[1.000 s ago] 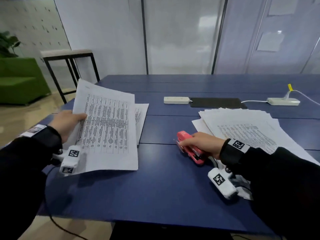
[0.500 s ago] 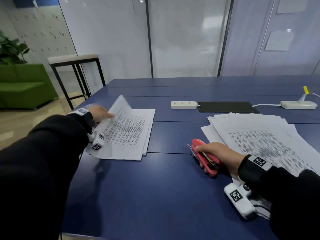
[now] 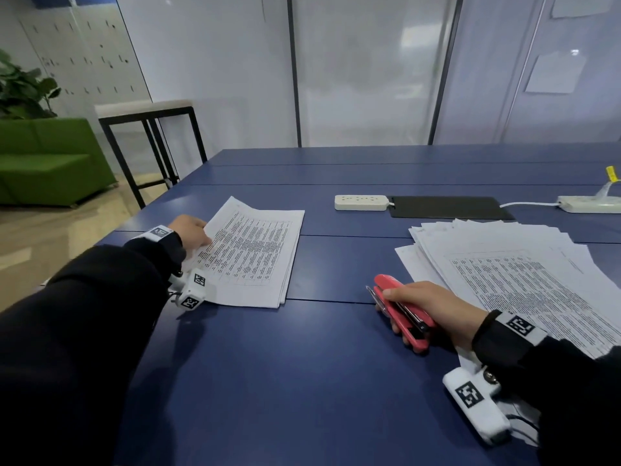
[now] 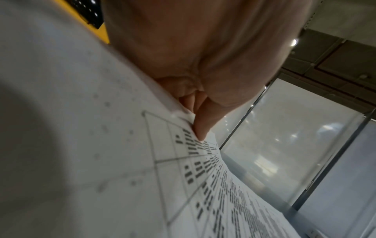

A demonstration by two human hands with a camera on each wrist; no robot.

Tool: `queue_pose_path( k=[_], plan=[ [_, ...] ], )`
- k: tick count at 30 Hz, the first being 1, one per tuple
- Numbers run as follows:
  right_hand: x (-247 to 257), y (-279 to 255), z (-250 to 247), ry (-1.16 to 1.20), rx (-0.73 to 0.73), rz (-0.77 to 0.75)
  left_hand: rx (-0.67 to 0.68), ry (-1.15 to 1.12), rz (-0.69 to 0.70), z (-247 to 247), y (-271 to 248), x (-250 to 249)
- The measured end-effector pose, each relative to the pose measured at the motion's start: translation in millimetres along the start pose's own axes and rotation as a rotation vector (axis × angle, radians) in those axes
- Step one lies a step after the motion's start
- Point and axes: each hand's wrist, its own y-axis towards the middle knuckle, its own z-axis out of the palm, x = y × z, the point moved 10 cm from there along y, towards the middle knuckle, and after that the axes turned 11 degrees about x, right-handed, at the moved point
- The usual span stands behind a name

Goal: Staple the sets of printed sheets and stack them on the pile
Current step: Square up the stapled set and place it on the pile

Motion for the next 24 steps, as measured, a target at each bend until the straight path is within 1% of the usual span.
queue_pose_path(
  k=[2,5,11,16,24],
  plan=[
    [0,0,0,0.004,0.001,-0.003,-0.002,0.012,-0.006,5,2,-2],
    [0,-1,0,0.007,0.007,-0.003,-0.005,0.088,-0.043,13,5,4],
    [1,1,0,0.007,0.015,-0.003,-0.004,0.111,-0.072,16,9,14],
    [1,1,1,0.009,0.024,-0.003,-0.004,0.123,-0.079,16,7,10],
    [1,0,0,0.004,0.024,-0.004,0.040,0.212,-0.115,24,15,4]
  ],
)
